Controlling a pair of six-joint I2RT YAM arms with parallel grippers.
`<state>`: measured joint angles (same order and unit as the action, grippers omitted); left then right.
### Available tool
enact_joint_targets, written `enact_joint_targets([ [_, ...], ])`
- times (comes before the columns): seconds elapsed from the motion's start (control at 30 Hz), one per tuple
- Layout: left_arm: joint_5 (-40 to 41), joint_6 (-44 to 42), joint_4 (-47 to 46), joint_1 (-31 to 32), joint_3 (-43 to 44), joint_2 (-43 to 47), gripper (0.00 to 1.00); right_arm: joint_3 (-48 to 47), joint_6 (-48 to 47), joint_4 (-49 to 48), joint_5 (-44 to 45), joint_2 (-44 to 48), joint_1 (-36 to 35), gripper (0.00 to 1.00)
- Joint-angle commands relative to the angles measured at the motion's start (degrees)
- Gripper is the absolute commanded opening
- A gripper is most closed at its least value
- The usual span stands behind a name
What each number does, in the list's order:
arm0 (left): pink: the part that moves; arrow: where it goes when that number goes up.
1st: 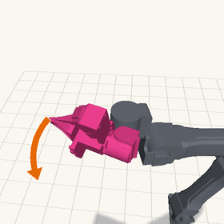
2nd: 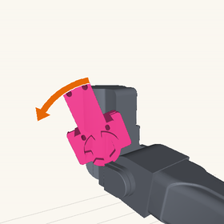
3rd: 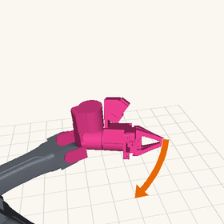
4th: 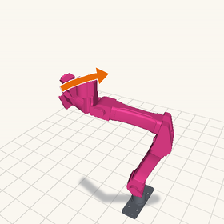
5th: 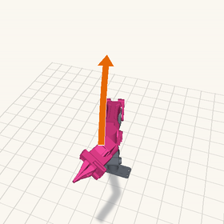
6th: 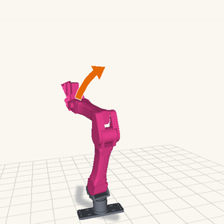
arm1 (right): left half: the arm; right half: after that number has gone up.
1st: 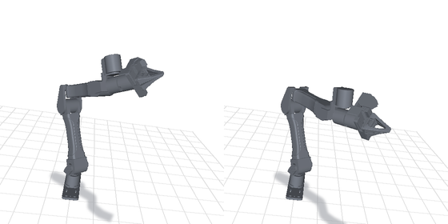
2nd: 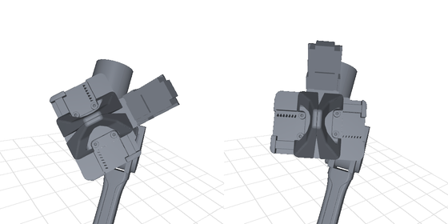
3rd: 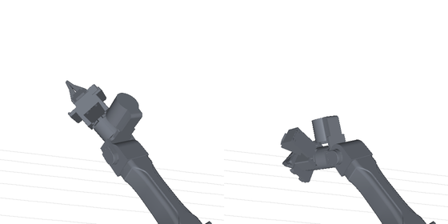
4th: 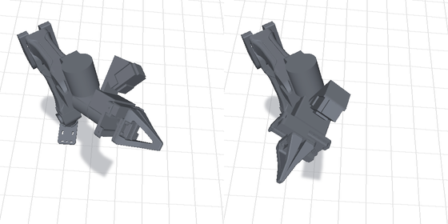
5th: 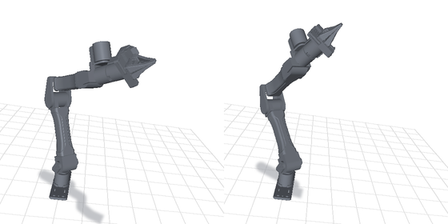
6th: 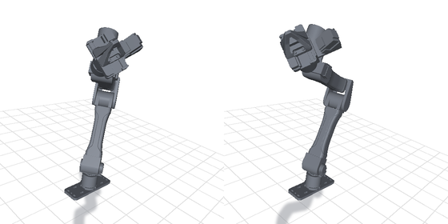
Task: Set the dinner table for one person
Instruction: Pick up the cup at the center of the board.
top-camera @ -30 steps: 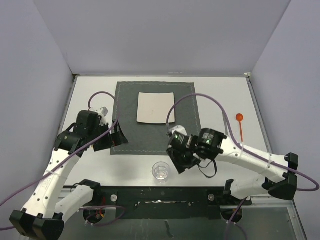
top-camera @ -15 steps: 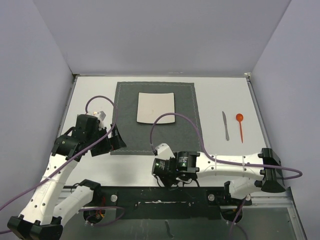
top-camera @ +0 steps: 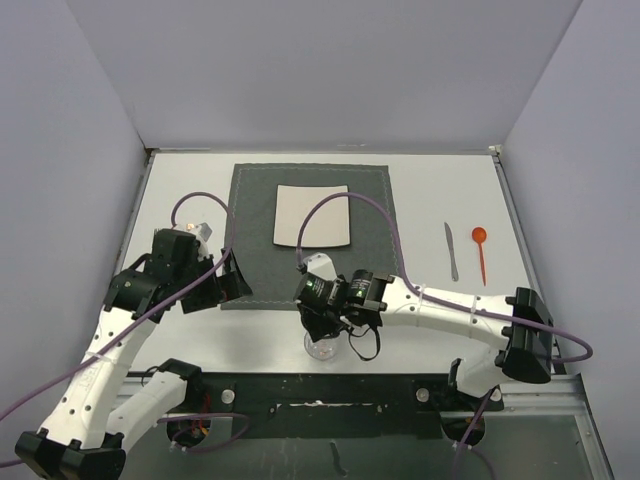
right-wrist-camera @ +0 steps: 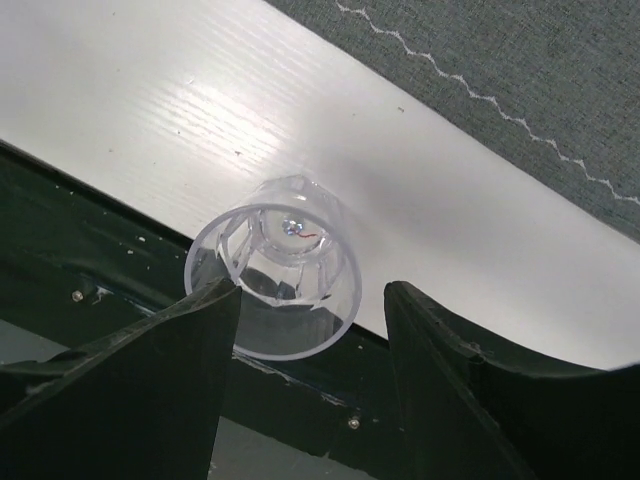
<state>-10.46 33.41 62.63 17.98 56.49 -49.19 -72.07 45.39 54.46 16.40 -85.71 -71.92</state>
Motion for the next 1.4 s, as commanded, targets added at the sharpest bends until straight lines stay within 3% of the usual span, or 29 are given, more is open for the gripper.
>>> enact_joint_targets([
  [0.0, 0.17, -0.26, -2.78, 0.29, -0.66, -0.18, 0.98, 1.54, -3.21, -5.10, -3.22, 0.06, 2.58, 0.60],
  [0.73, -0.12, 0.57, -4.97, 0.23, -3.10, -0.89, 0.98, 11.10, -5.75, -8.25, -14.70, -0.29, 6.22, 0.58],
  [0.9, 0.11, 0.51, -4.68, 0.22, -2.55, -0.91, 0.98, 10.37, -6.81, -9.66, -17.73, -4.44, 6.25, 0.39],
  [1.07, 0.21, 0.42, -4.84, 0.28, -2.08, -0.98, 0.98, 9.03, -7.68, -9.55, -18.95, -6.42, 6.69, 0.00],
  [1.37, 0.31, 0.56, -5.57, 0.25, -2.18, -1.08, 0.98, 2.44, -7.97, -4.66, -16.58, -2.05, 8.64, 0.00],
])
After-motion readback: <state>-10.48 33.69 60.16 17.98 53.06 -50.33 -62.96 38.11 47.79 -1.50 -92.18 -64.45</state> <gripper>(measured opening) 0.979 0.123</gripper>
